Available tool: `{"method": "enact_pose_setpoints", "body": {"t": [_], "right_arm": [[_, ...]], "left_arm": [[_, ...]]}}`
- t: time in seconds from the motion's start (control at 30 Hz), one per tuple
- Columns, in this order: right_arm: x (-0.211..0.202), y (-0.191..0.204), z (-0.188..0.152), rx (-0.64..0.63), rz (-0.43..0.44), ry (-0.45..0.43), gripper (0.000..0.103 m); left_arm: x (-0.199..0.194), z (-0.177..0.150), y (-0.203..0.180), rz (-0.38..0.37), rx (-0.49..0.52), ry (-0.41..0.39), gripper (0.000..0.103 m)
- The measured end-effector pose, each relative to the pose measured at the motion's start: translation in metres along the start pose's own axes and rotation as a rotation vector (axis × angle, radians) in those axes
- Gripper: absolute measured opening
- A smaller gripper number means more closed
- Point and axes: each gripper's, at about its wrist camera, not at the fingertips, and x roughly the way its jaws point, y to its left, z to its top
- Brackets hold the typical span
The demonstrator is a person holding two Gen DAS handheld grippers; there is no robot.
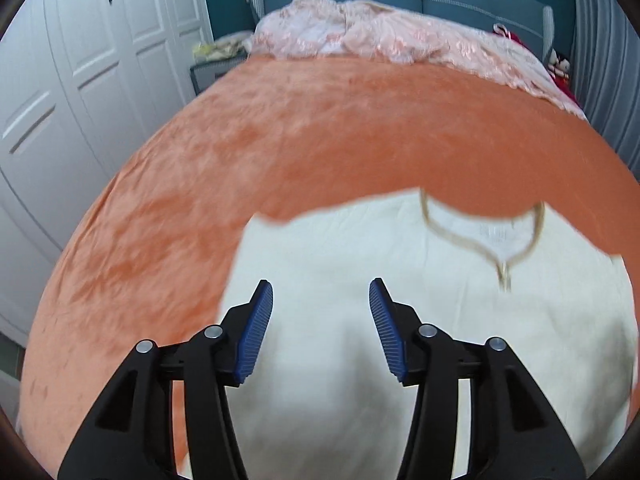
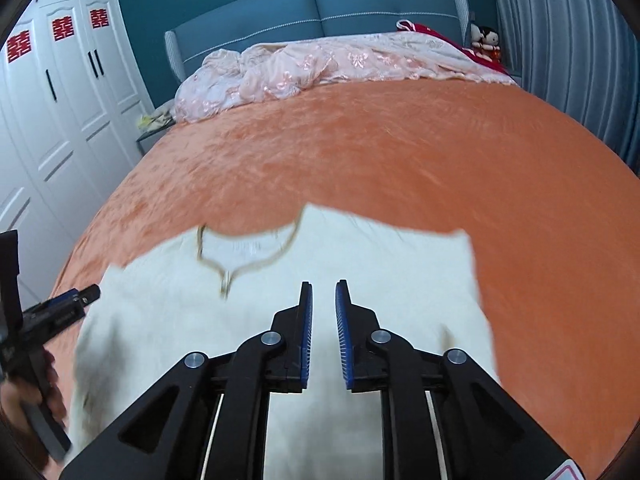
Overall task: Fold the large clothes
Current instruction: 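Release the collar and grasp the folded jacket edge with both grippers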
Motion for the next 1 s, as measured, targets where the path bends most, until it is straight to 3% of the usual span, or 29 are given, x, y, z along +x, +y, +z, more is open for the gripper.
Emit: {"method": "enact_pose_setpoints", "body": {"t": [0.1,0.23,0.43,0.53,0.67,0.73,0.77,0.8,0.87,1.0], "right_arm": [[-0.054,-0.024,-0.047,-0.030,-0.061,0.031,0.046],[-0.111,-0.057,-0.117,-0.065,-0.122,0.122,0.052],[-0.144,-0.105,-0.210,0.064,-0.096,0.290,0.059],[-0.138,-0.113,-0.237,0.135,-0.056,0.342,0.059],[-0.139,-0.110,-0.246,0.186,-0.049,0.303,0.060],[-0.137,-0.109,-0.246,0.232,0.004,0.306,0.051],[-0.137,-0.107,-0.246,0.238,0.017,0.308,0.029],[-0.136,-0.105,-0.244,0.239,0.027,0.313,0.017],[-0.145,-0.098,-0.240,0.214,0.029,0.293,0.010],[-0.178,-0.092,-0.229,0.155,0.068,0.250,0.008]], "left_arm": [[-0.035,-0.044,0.039,-0.017,-0.026,0.080,0.051],[-0.072,-0.120,0.089,-0.032,-0.072,0.188,0.055],[-0.097,-0.221,0.136,-0.078,-0.189,0.310,0.061],[-0.103,-0.246,0.143,-0.140,-0.266,0.317,0.067],[-0.108,-0.260,0.138,-0.177,-0.299,0.314,0.066],[-0.111,-0.261,0.134,-0.170,-0.299,0.312,0.054],[-0.112,-0.260,0.133,-0.191,-0.309,0.318,0.036],[-0.115,-0.260,0.133,-0.203,-0.318,0.319,0.024],[-0.126,-0.256,0.130,-0.199,-0.297,0.301,0.014],[-0.159,-0.245,0.129,-0.217,-0.248,0.247,0.010]]}}
